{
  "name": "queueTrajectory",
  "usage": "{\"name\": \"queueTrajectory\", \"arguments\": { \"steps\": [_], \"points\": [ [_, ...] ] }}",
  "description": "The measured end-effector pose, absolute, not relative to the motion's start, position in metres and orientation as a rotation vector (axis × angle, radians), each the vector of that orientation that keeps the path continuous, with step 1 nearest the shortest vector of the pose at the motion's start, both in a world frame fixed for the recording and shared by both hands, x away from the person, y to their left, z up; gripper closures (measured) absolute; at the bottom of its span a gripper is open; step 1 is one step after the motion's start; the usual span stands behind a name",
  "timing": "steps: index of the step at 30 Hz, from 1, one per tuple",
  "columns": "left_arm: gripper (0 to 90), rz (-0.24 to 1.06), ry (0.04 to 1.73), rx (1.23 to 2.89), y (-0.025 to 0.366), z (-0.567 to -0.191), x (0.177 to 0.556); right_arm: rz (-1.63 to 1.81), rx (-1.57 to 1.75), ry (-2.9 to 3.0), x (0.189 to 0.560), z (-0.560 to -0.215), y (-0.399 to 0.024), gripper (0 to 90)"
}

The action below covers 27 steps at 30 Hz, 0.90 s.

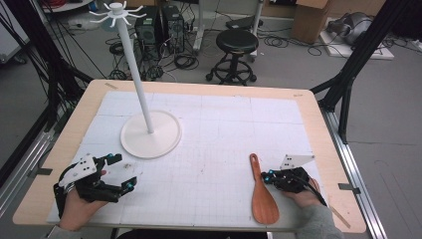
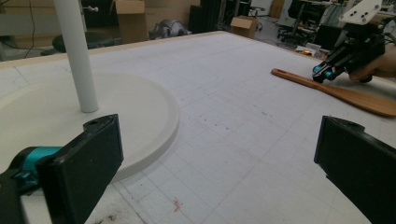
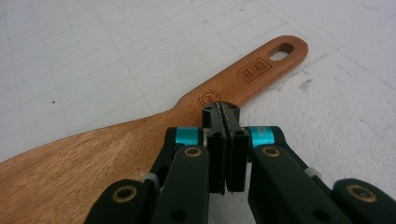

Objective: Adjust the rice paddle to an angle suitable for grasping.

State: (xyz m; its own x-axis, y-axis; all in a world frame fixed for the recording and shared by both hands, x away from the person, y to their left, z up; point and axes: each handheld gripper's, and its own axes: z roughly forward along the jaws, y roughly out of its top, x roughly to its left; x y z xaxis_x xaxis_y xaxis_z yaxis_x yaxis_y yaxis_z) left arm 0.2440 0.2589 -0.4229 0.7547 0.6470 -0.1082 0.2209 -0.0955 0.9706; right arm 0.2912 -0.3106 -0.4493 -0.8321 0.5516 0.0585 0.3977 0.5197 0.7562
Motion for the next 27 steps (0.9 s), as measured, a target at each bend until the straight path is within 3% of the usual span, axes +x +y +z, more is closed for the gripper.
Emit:
{"name": "queueTrajectory", "arguments": {
  "steps": [27],
  "points": [
    [1.8,0.411,0.706,1.667,0.262,-0.424,0.240,1.173,0.663,2.682,0.299,-0.444,-0.269,89.2]
  ]
}}
